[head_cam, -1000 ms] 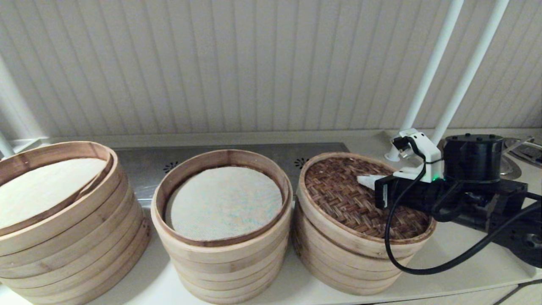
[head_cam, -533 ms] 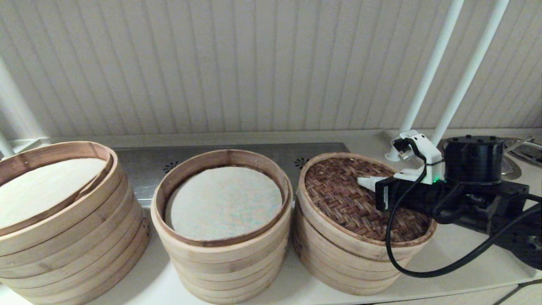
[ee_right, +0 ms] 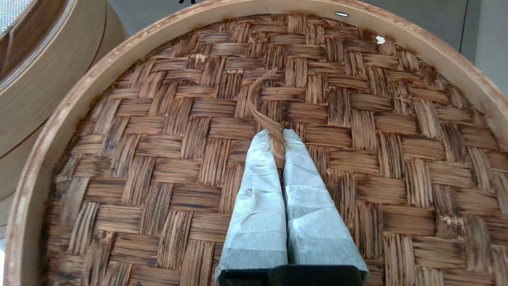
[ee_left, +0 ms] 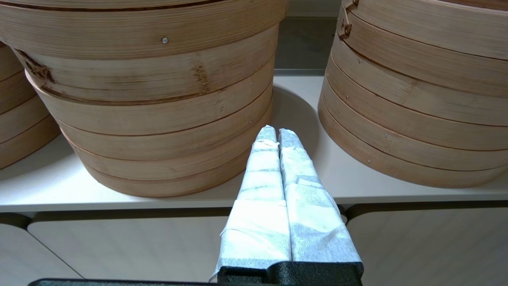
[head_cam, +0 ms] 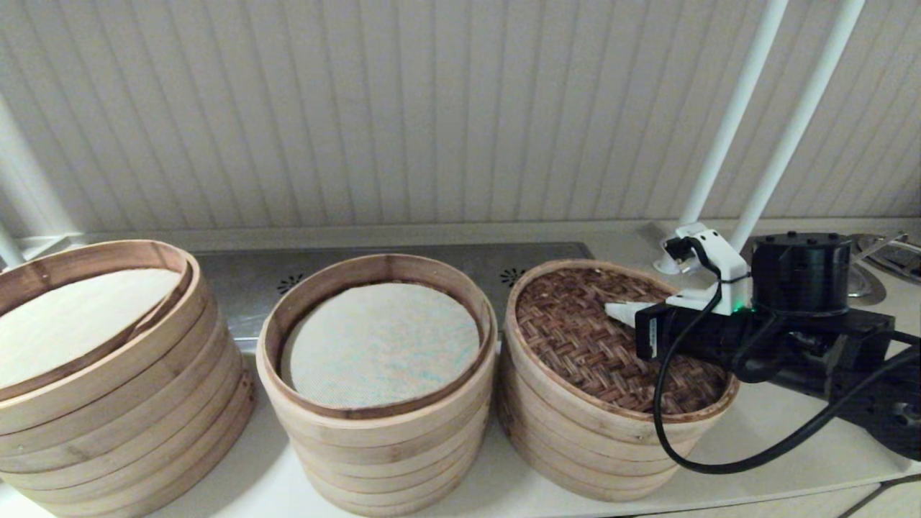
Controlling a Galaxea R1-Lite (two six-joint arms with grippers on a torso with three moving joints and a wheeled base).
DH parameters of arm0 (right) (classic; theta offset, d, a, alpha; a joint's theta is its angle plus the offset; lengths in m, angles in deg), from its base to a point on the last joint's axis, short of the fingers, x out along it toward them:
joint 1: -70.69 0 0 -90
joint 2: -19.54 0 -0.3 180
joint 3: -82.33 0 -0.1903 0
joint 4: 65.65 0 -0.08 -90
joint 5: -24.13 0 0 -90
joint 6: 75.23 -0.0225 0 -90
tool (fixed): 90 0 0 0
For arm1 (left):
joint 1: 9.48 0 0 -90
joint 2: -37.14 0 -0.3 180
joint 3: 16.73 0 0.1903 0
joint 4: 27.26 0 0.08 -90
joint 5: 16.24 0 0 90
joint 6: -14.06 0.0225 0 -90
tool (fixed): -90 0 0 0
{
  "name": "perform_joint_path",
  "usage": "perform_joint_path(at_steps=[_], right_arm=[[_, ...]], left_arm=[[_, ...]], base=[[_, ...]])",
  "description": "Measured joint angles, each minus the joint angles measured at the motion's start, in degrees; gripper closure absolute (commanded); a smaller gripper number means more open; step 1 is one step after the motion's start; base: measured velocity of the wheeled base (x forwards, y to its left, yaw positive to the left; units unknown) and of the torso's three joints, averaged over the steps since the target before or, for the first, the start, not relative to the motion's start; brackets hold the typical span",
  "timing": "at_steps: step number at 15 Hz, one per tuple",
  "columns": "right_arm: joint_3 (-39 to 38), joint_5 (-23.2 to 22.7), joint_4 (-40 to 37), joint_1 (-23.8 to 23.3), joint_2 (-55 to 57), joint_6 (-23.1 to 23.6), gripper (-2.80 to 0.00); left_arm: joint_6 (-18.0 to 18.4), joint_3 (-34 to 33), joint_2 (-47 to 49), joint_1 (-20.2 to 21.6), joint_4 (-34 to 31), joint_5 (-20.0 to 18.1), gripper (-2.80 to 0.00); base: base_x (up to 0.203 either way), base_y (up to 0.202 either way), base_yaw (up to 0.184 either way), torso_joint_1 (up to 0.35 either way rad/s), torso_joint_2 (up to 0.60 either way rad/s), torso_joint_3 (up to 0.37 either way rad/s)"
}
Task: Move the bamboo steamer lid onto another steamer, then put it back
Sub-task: Put the steamer
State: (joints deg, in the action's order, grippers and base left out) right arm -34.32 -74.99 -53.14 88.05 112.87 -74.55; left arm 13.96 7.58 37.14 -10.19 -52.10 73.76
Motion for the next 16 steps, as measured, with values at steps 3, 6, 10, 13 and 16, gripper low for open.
perform_joint_path(at_steps=[3, 6, 10, 13, 16], right_arm=[[-0.05, 0.07, -0.22, 0.13, 0.13, 0.07, 0.00], [0.01, 0.06, -0.23, 0.16, 0.61, 0.13, 0.00], [1.27, 0.22, -0.41, 0.63, 0.96, 0.09, 0.00], [1.38, 0.20, -0.24, 0.70, 1.18, 0.09, 0.00], [1.00, 0.22, -0.18, 0.72, 1.23, 0.09, 0.00]], left_arm=[[0.02, 0.00, 0.00, 0.00, 0.00, 0.00, 0.00], [0.02, -0.04, 0.00, 0.00, 0.02, 0.00, 0.00], [0.02, -0.04, 0.00, 0.00, 0.05, 0.00, 0.00], [0.07, -0.04, 0.00, 0.00, 0.02, -0.02, 0.00], [0.02, -0.04, 0.00, 0.00, 0.00, -0.02, 0.00]], base=[[0.000, 0.000, 0.000, 0.000, 0.00, 0.000], [0.000, 0.000, 0.000, 0.000, 0.00, 0.000], [0.000, 0.000, 0.000, 0.000, 0.00, 0.000], [0.000, 0.000, 0.000, 0.000, 0.00, 0.000], [0.000, 0.000, 0.000, 0.000, 0.00, 0.000]])
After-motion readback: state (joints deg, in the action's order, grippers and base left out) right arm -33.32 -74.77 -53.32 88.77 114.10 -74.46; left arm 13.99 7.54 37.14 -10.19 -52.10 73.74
